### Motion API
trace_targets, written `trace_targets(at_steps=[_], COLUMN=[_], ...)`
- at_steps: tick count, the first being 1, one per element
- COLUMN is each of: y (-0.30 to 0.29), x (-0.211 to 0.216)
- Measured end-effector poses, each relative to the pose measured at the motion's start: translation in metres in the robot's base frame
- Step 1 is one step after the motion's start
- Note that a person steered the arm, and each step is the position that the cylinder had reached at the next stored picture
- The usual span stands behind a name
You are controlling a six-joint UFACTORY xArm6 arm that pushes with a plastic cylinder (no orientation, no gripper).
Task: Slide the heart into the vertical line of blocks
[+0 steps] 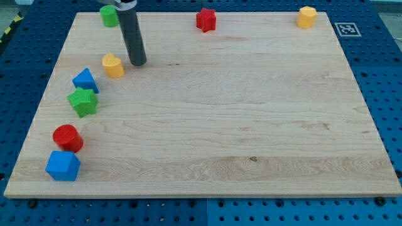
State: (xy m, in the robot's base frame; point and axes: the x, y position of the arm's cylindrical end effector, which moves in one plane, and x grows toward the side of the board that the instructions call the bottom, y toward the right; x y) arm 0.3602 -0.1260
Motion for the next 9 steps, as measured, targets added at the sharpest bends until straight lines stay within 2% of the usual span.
trace_targets(at_steps=[1,3,5,6,7,9], y=[0.008,-0.002,-0.057,-0.066,-0.059,0.003], x=[0.03,0.029,0.023,0.023,0.023,0.0])
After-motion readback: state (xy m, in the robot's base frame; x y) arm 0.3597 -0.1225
